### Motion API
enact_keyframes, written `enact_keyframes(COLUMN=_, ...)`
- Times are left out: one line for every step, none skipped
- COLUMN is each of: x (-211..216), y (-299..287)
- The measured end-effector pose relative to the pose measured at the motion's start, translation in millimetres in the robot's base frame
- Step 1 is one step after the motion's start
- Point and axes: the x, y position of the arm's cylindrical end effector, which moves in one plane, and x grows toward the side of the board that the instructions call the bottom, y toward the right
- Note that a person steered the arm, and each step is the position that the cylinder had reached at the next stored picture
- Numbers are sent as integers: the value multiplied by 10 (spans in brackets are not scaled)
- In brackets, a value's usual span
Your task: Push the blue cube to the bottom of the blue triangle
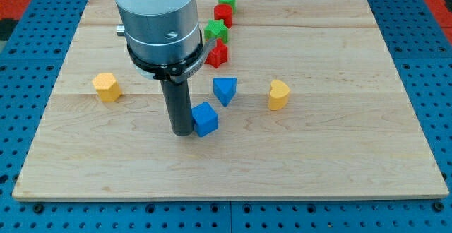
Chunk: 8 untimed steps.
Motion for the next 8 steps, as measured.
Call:
enact_keyframes(x=-5, y=-134)
enact_keyframes(x=-42, y=-115)
enact_keyframes(x=-80, y=149)
enact_keyframes(x=-83, y=151)
enact_keyframes(x=-146, y=186)
enact_keyframes(x=-203, y=206)
enact_keyframes(x=-204, y=228)
enact_keyframes(x=-159, y=266)
